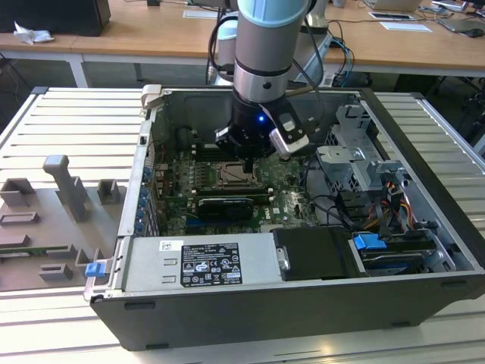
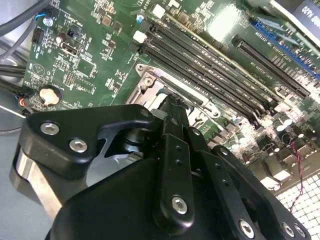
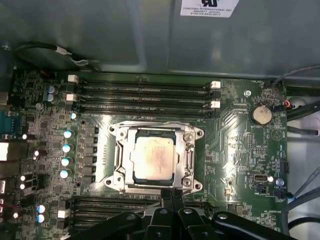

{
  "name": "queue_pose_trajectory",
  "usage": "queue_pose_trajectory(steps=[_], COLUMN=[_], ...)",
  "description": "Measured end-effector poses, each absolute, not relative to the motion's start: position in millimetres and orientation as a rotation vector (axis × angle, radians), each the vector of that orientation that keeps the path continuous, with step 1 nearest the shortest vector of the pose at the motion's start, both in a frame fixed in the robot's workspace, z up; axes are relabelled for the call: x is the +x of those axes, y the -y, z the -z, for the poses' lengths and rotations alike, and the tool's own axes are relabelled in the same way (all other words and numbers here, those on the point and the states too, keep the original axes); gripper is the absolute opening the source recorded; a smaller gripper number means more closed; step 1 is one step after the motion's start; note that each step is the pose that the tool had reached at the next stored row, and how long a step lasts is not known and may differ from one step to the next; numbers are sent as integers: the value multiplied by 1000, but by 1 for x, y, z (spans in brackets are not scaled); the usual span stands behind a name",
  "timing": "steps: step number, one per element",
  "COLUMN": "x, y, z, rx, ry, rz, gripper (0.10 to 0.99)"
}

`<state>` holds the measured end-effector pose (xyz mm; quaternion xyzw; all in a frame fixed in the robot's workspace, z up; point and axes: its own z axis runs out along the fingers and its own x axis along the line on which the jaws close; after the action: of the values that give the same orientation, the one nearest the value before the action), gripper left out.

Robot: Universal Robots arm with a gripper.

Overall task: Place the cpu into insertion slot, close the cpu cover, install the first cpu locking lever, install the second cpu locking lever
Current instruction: 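Install the second cpu locking lever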

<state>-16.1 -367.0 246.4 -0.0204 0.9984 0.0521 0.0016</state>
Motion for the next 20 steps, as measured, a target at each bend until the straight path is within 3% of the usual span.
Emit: queue_pose_trajectory(steps=[14, 20], x=[-44, -52], y=[379, 381], z=[-243, -232], rx=[-76, -94], ry=[-3133, -3130], rz=[-167, -211], gripper=[106, 106])
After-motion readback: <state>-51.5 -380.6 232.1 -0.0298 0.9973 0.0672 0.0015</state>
